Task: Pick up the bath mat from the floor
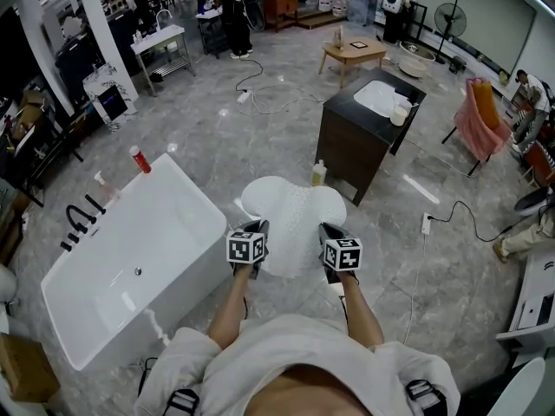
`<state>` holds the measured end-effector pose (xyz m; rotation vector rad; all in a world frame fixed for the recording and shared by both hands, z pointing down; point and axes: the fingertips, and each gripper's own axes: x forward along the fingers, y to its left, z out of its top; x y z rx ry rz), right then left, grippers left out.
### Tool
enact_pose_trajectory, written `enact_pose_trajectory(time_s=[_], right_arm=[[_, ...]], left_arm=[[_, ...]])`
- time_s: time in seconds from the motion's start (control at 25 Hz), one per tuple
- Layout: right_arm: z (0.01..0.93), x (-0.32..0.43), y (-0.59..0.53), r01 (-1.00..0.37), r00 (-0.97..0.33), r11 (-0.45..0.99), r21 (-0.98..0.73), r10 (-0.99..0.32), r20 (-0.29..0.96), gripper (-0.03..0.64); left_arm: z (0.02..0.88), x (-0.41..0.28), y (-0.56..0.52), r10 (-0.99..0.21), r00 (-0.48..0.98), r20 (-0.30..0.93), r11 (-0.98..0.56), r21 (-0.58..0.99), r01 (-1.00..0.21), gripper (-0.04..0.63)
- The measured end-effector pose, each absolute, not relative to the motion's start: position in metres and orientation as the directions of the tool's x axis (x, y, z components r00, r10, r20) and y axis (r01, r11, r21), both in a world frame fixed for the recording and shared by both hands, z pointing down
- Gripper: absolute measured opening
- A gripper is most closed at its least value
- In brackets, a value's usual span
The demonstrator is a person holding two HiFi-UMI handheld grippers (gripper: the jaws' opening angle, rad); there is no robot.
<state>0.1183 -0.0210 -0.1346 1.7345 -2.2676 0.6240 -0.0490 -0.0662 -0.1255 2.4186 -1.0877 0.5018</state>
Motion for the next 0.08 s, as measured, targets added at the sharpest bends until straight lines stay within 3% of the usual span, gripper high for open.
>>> enact_pose_trajectory(time_s=[0.08], right_arm=[[-0.1343,0.1169,-0.0193,-0.956,-0.281,0.216,-0.197,-0.862,0.422,0.028]], left_arm=[[-0.1255,-0.0506,-0.0651,-0.609,0.624,0.49,-0.592,0.242,-0.769,0.028]])
